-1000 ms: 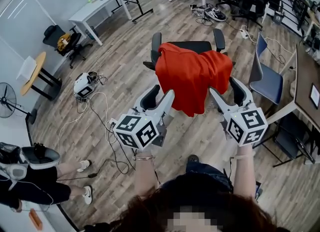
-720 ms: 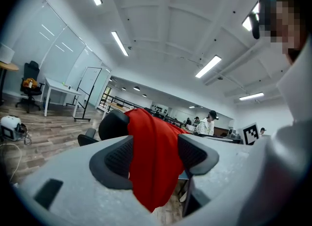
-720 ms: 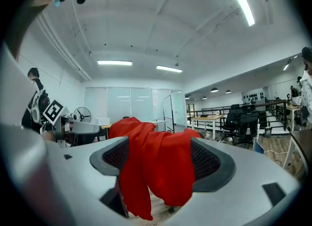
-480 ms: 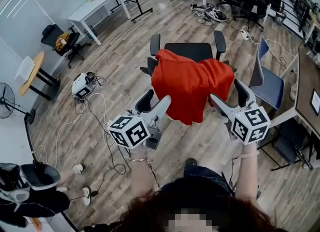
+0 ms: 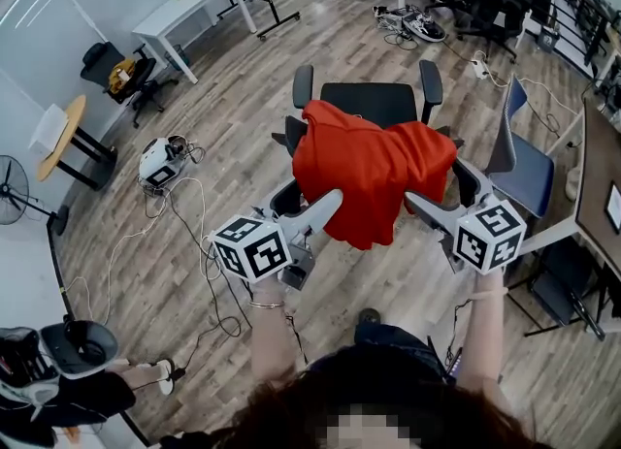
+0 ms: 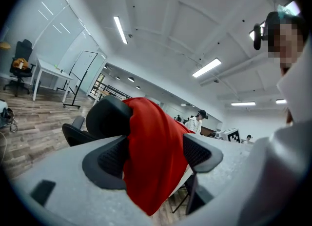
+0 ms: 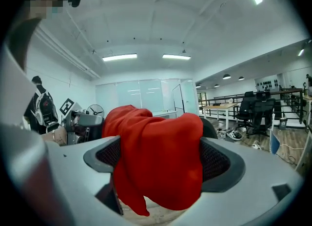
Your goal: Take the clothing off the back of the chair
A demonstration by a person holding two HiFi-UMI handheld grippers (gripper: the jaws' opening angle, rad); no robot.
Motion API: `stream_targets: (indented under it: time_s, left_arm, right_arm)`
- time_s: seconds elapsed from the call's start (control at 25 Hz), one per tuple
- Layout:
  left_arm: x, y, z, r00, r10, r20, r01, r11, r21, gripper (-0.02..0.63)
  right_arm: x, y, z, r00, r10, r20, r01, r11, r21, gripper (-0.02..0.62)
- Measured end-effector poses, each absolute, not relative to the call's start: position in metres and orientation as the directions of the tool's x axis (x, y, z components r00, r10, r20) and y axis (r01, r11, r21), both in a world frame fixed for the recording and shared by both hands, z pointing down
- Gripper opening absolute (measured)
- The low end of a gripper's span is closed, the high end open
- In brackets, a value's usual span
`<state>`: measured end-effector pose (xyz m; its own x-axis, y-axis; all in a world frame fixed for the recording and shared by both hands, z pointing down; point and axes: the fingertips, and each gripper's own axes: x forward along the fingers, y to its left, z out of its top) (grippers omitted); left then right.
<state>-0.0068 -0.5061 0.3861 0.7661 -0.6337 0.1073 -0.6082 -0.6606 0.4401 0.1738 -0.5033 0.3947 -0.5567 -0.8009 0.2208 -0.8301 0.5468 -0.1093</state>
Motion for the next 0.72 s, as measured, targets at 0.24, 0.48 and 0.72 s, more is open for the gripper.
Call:
stream_targets:
  time_s: [0.24,0.48,0.72]
  left_arm:
    - [0.010,-0.502,0.380,0.805,-0.585,0.096,-0.560,-0.697,0.449,0.360]
    - [0.025,-0.496,0.375,0.833,-0.545,0.097,-0.525,-0.722,0.450,0.358]
    - [0.040,-0.477,0.377,0.865,-0.489,0.114,-0.489,-0.768,0.414,0.274]
  right_arm:
    - [0.144,-0.498,0.398,-0.635,-0.740,0.220,-0.772,0.620,-0.141,0.443]
    - [0.116,-0.490,0.394,-0.681,-0.697,0.226,-0.731,0.666,-0.148,0.443]
    - [0.090,-0.479,0.397,-0.706,-0.668,0.234,-0.705,0.696,-0.137,0.440]
